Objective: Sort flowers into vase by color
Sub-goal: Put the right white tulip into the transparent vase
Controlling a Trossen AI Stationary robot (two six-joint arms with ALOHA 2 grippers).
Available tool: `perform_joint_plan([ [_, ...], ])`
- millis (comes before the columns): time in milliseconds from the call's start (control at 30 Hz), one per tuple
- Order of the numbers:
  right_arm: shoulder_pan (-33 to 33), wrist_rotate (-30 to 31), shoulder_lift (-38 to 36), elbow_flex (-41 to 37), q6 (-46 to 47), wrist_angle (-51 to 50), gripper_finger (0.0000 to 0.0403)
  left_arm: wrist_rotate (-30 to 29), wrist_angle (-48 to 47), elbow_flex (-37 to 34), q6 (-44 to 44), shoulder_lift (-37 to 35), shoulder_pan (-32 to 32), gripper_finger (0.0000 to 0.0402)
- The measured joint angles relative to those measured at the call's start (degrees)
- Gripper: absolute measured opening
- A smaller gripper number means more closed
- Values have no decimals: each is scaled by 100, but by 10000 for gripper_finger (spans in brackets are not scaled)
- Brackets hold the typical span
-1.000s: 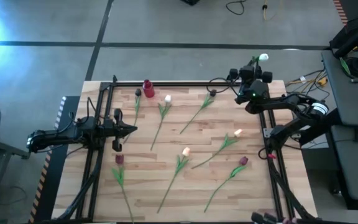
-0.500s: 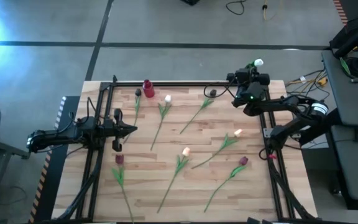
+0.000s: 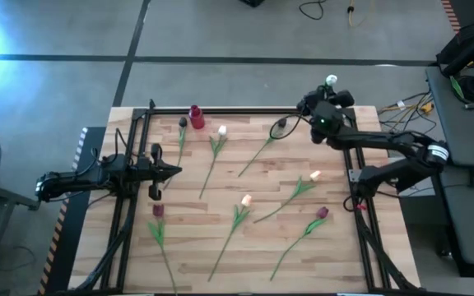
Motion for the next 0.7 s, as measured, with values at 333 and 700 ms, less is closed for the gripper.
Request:
perform_joint_plan([
  [333,-186,-2379,-669,1338,3352,-4830,78,1,1,-1,1,1,-2,0],
  [700,-179,-1991,-659,1983,3327,-5565,106,1,0,1,0,1,-1,0],
])
